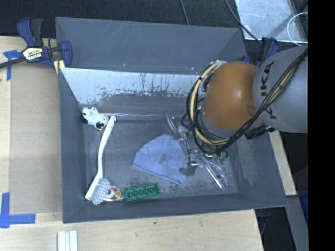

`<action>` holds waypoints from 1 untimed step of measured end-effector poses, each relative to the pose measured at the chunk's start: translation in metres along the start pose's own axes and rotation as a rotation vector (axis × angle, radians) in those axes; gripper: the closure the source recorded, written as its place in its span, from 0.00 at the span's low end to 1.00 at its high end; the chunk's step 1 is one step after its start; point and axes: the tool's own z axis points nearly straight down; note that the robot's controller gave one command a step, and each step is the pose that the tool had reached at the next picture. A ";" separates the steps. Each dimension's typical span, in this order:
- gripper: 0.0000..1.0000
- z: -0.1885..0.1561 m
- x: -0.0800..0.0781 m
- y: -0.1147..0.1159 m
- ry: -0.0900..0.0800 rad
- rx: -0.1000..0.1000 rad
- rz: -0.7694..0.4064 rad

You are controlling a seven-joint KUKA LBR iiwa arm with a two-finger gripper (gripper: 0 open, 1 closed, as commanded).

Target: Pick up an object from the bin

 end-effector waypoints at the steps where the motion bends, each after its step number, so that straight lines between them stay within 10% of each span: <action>1: 0.00 -0.004 -0.002 0.000 -0.008 0.000 0.001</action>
Offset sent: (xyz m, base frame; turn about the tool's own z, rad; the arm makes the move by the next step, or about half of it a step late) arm 0.0819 0.0461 -0.0638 -0.3038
